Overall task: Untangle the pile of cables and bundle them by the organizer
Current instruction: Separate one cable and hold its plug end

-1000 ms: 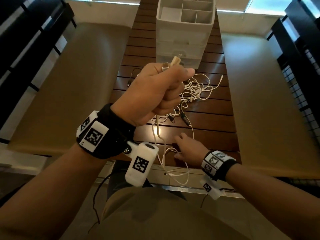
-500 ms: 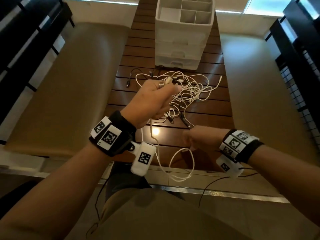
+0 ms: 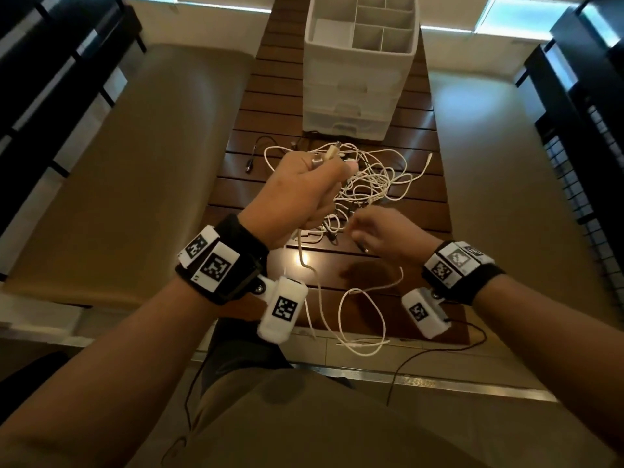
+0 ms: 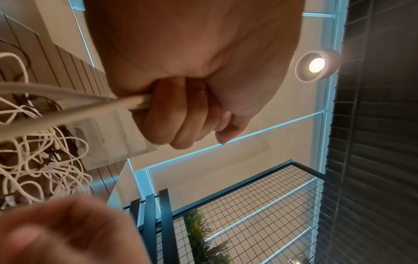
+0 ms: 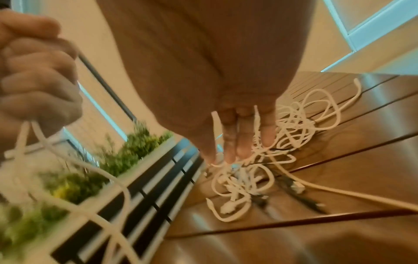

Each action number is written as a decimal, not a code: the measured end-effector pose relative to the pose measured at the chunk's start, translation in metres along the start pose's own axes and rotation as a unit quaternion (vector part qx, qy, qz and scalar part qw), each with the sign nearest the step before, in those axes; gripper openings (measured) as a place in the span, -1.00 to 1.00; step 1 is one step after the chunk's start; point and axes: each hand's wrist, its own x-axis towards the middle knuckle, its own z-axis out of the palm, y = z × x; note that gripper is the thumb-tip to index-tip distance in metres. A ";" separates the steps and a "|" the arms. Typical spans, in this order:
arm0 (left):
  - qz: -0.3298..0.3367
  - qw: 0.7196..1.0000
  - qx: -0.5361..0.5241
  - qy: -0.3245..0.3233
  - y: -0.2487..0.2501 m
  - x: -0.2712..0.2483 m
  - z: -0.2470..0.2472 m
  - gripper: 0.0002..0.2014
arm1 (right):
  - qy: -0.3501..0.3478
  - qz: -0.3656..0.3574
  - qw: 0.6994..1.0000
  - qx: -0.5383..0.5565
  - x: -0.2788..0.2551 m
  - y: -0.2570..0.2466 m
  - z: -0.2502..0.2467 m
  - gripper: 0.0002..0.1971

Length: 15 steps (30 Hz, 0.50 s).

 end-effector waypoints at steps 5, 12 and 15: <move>0.024 0.998 -0.057 0.033 0.008 0.007 0.008 -0.45 | -0.069 -0.071 0.845 0.526 -0.020 -0.073 -0.009 -0.60; 0.061 0.996 -0.070 0.000 0.044 0.005 0.013 -0.48 | -0.141 -0.002 0.943 0.301 -0.035 -0.107 0.044 -0.83; 0.052 0.996 -0.077 -0.013 0.043 -0.004 0.018 -0.48 | -0.210 0.034 0.945 0.247 -0.036 -0.108 0.062 -0.82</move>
